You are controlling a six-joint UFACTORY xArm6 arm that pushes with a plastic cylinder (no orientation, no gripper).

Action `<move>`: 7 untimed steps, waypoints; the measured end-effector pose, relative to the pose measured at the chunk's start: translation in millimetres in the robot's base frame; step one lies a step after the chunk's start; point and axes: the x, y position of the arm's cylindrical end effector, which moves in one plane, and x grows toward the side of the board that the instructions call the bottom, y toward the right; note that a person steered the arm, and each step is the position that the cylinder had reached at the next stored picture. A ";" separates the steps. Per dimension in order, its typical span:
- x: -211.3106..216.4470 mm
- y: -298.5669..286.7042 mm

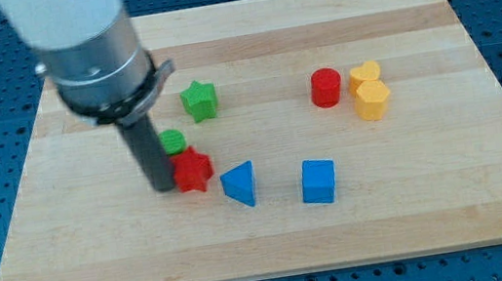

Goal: Push the red star closer to red circle

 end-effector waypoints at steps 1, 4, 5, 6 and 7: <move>-23.2 33.0; 3.9 -25.7; 17.0 11.3; 13.5 64.8; -2.8 116.0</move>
